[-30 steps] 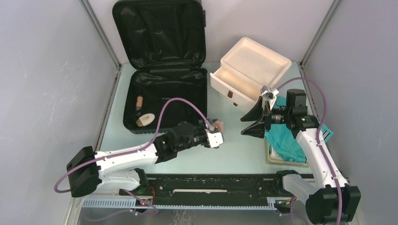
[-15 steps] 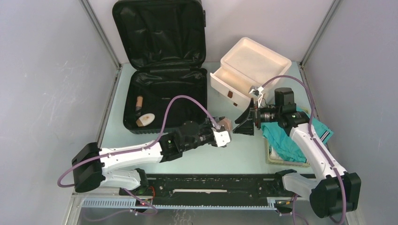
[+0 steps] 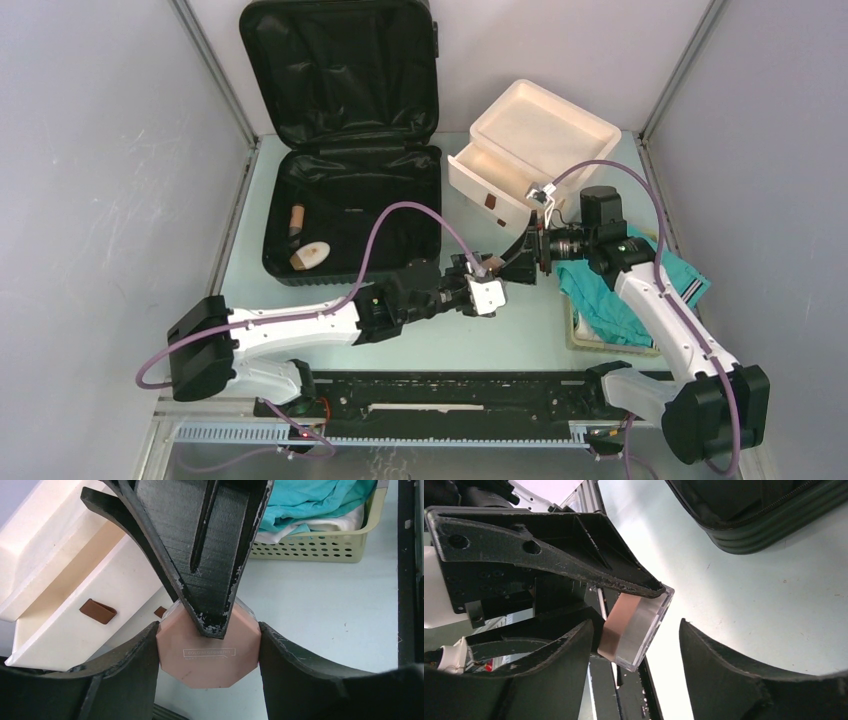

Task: Open, take out, and arrange the luggage
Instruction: Pass from the left arm to the right

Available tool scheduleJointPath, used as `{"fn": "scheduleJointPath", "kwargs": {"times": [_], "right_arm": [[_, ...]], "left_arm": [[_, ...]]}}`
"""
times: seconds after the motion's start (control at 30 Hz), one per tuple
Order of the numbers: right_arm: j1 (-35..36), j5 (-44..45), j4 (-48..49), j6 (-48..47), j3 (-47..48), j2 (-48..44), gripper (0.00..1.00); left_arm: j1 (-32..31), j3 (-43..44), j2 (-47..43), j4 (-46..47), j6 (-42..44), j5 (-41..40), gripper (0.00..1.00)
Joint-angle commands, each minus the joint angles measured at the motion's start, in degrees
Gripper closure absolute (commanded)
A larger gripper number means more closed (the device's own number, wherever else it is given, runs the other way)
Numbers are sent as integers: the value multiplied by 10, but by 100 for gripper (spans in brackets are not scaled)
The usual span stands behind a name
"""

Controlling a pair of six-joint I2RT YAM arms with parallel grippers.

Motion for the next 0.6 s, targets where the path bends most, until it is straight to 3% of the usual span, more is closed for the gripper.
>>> {"fn": "scheduleJointPath", "kwargs": {"times": [0.0,0.17,0.2,0.23,0.3,0.33,0.47,0.57], "right_arm": [[9,6,15,14,-1,6,31],[14,4,12,16,-1,14,57],[15,2,11,16,-1,15,64],[15,-1,11,14,-1,15,78],[16,-5,11,11,-1,15,98],[16,-7,11,9,-1,15,100],[15,-20,12,2,-1,16,100],[15,-35,10,-6,-1,16,100]], "left_arm": [[-6,47,3,9,-12,-21,100],[-6,51,6,1,-13,-40,100],[-6,52,6,-2,-15,-44,100],[-6,55,8,-8,-17,-47,96],[-6,65,11,-25,-28,-57,77],[-6,72,13,-37,-36,-61,67],[-6,94,14,-82,-66,-53,29],[-6,97,8,-99,-82,-30,8]]}}
